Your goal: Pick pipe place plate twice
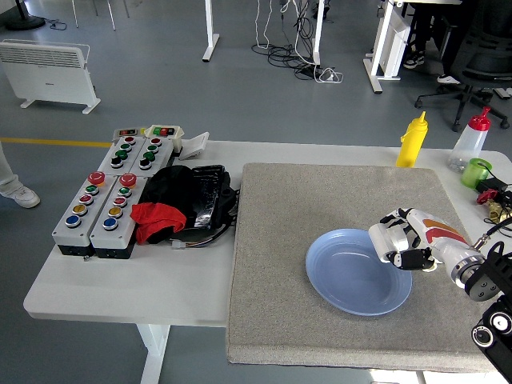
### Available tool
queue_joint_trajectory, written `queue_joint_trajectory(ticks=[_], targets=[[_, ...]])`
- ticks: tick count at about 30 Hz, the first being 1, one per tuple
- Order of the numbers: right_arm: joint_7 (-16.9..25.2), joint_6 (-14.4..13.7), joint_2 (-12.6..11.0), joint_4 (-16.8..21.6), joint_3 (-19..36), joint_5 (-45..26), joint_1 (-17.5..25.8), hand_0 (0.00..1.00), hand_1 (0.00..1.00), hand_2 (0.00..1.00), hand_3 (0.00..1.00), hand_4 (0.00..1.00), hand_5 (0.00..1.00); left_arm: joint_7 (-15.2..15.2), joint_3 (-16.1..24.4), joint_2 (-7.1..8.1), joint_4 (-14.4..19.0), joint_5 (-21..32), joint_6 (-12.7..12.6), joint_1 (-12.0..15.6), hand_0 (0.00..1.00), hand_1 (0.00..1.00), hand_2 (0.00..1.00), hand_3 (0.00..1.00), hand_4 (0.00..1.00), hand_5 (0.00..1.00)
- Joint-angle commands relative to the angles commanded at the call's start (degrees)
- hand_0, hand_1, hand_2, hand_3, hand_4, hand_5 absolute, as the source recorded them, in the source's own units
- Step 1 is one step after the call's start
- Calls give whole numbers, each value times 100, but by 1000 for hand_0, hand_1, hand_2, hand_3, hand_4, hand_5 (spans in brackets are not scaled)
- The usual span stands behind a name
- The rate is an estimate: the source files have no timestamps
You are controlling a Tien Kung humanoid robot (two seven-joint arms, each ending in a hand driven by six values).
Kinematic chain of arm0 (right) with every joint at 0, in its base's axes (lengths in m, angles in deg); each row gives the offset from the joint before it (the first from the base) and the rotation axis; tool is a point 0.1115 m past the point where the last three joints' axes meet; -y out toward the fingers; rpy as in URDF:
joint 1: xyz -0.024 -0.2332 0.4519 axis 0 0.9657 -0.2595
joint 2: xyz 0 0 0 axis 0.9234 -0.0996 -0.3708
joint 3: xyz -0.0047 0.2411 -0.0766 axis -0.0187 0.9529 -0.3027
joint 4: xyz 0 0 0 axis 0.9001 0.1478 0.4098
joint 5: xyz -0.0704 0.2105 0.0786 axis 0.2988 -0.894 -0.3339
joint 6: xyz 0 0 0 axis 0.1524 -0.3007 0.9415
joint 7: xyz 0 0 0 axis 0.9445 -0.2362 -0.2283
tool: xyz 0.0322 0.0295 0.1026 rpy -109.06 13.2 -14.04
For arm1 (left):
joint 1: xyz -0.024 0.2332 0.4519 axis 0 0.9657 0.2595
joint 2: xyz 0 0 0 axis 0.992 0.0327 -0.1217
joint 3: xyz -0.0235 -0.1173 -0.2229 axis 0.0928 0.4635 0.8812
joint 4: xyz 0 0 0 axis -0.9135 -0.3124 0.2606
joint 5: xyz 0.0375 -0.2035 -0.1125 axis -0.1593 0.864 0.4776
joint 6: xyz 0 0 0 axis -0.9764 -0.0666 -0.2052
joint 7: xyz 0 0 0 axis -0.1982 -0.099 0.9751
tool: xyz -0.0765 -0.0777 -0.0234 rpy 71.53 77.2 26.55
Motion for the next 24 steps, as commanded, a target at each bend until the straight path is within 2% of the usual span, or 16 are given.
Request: queue_joint_trajectory(ticks=[1, 6, 7, 12, 13, 16, 24], targets=[[-13, 29, -5, -24, -58, -5, -34, 727, 726, 764, 771, 657, 194, 1, 0, 0, 0, 1, 0, -3, 622, 621, 612, 684, 469, 998], [-46, 377, -48, -217, -303, 203, -234, 727, 726, 764, 771, 657, 194, 13, -17, 1, -4, 23, 8, -20, 622, 621, 612, 684, 469, 998], [-29, 428, -58, -240, -322, 243, -247, 917, 875, 972, 847, 673, 183, 17, -21, 2, -6, 29, 11, -23, 622, 621, 611, 685, 469, 998], [-51, 540, -79, -257, -329, 342, -253, 917, 875, 972, 847, 673, 183, 19, -16, 3, -7, 27, 11, -36, 622, 621, 611, 685, 469, 998], [-58, 546, -81, -252, -324, 349, -251, 959, 917, 998, 897, 678, 176, 20, -16, 3, -7, 28, 12, -37, 622, 621, 611, 685, 468, 998], [-92, 579, -99, -200, -284, 385, -235, 959, 917, 998, 897, 678, 176, 15, -7, 0, -6, 20, 9, -39, 622, 621, 611, 685, 468, 998], [-165, 741, -229, 243, 265, 433, -60, 965, 922, 998, 895, 680, 175, 0, 19, -12, -5, -6, 4, -34, 622, 621, 611, 684, 470, 998]])
